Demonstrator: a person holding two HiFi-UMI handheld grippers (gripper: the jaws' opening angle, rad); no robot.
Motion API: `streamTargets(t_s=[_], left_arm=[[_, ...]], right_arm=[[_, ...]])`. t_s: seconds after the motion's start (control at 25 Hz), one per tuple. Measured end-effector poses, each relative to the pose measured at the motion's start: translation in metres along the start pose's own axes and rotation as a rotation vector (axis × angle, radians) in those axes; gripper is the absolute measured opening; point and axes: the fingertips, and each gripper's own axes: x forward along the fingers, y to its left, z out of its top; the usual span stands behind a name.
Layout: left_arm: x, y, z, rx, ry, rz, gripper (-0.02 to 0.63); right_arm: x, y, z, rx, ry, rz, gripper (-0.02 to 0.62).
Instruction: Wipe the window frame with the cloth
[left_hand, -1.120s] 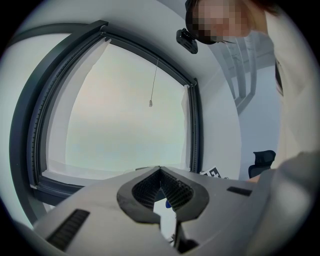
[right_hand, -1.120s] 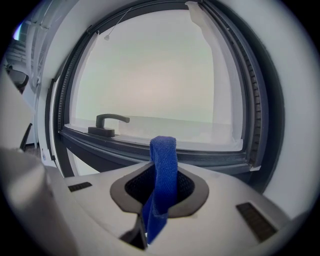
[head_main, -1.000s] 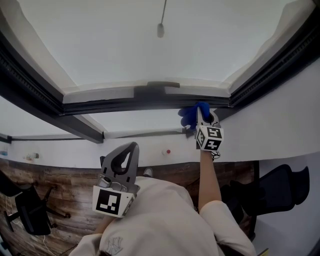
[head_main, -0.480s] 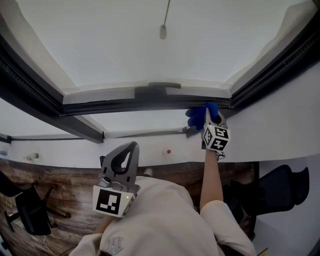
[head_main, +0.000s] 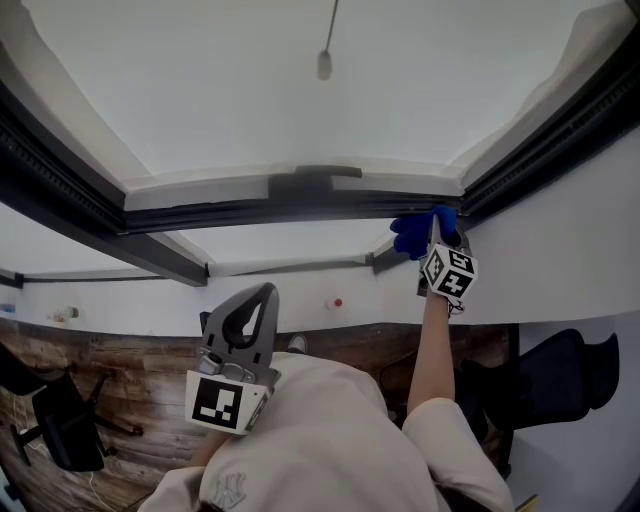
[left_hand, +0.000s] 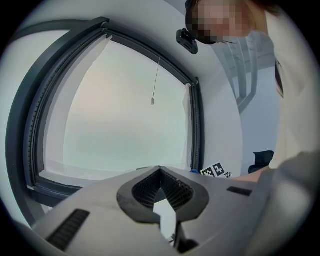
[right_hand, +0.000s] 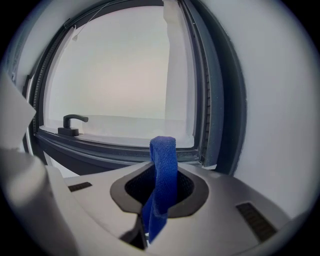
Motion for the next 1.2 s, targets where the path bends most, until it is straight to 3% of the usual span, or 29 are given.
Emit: streamTargets(t_s=[0.56, 1.2], left_arm=[[0.011, -0.001, -0.001, -0.001, 0.010, -0.007, 0.009], [0.017, 0.000, -0.003, -0.002, 0.012, -0.015, 0.009]], right_arm=[[0.003, -0.036, -0.001, 0.021, 0.010, -0.055, 0.060], [0.005, -0.044, -0.002, 0.038, -0.006, -0.046, 0.060]])
